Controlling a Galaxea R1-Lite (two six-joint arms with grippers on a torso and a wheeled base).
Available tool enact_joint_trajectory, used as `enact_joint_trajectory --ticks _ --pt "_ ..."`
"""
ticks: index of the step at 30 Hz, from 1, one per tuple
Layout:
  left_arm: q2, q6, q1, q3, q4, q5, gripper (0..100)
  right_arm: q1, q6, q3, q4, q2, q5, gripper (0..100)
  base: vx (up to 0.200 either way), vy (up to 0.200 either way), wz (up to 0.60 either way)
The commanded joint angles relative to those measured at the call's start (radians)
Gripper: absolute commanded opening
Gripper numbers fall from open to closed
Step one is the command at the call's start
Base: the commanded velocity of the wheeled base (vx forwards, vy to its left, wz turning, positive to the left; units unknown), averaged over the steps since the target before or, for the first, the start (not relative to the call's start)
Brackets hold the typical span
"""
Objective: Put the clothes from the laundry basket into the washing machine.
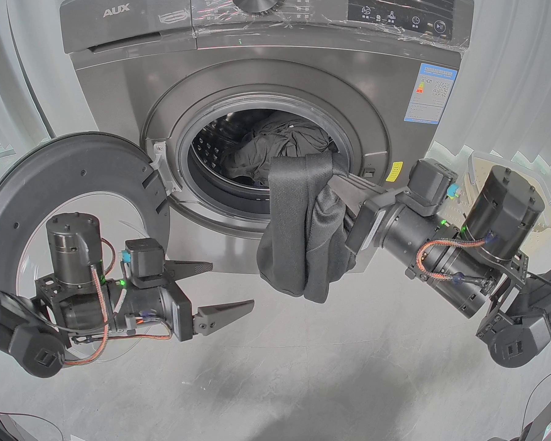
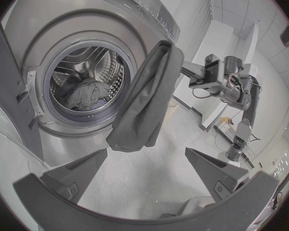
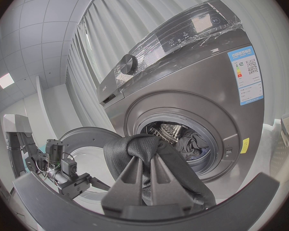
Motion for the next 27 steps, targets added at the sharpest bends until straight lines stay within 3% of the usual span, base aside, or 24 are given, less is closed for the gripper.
enact_joint_trajectory --ticks 1,4,6,11,21,27 --pt "0.128 -0.03 -0.003 -0.039 -0.064 0.021 100 0.0 0.0 0.004 0.0 0.0 0.001 0 0.0 0.0 0.0" --pt "0.163 -0.088 -0.017 -0.056 -0.09 0.034 100 0.002 0.0 0.005 0.0 0.0 0.001 0 0.0 0.0 0.0" --pt "0.179 -0.105 -0.025 -0.061 -0.09 0.034 100 0.002 0.0 0.005 0.0 0.002 0.001 0 0.0 0.0 0.0" --pt "0.233 -0.101 -0.026 -0.084 -0.101 0.034 100 0.004 0.0 -0.001 0.0 0.005 0.001 0 0.0 0.0 0.0" --pt "0.381 -0.107 -0.023 -0.134 -0.251 0.036 100 0.004 0.0 -0.003 0.0 0.012 0.001 0 0.0 0.0 0.0" --pt "0.435 -0.107 -0.019 -0.168 -0.262 0.036 100 0.016 0.0 -0.003 -0.002 0.015 -0.001 0 0.0 0.0 0.0"
